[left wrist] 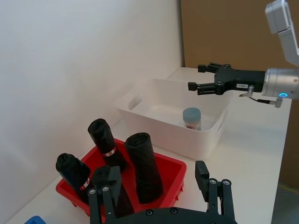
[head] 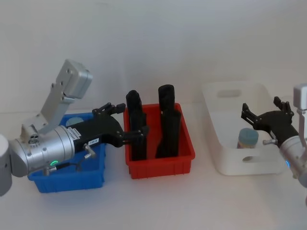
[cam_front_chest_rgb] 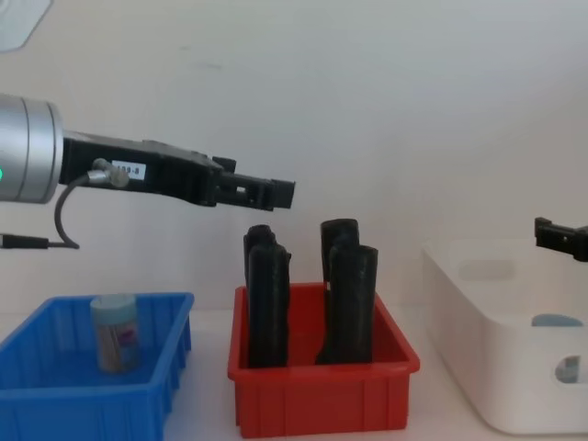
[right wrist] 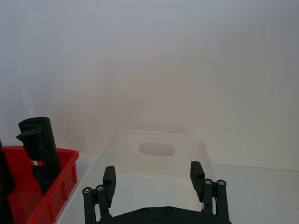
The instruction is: Pick the cotton swabs from the blue box and place them into the white box.
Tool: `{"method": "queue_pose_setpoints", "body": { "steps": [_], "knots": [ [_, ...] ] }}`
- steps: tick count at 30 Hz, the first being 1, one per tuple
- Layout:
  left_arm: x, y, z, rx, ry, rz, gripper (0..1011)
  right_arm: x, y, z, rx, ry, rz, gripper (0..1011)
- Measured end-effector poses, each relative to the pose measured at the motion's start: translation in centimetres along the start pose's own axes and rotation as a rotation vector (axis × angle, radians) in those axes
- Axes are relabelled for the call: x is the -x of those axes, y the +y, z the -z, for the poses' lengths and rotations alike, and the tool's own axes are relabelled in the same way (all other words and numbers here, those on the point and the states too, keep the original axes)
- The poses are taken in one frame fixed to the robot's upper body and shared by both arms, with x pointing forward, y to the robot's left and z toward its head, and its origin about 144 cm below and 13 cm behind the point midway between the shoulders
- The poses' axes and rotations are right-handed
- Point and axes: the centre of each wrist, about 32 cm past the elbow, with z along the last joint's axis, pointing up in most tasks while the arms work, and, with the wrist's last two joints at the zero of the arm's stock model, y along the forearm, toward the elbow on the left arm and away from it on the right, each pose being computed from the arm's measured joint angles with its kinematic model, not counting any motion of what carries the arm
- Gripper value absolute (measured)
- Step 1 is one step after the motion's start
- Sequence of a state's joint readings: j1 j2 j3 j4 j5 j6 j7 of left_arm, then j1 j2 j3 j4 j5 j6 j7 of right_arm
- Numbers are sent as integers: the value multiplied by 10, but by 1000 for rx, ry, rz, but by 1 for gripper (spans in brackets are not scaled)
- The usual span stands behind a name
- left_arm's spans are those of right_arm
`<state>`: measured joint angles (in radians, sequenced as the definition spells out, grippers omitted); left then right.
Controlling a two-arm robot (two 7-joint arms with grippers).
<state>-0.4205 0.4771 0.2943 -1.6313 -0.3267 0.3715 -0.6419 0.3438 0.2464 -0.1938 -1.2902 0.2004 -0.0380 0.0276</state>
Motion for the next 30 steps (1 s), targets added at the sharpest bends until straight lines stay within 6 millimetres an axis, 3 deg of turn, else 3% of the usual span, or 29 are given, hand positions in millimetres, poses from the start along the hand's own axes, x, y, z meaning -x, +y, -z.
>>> {"method": "queue_pose_setpoints", "body": {
  "steps": [30],
  "knots": [
    [58, -28, 48, 89, -54, -274, 1004, 31, -82, -13, -14, 47, -155, 1002]
  ]
}}
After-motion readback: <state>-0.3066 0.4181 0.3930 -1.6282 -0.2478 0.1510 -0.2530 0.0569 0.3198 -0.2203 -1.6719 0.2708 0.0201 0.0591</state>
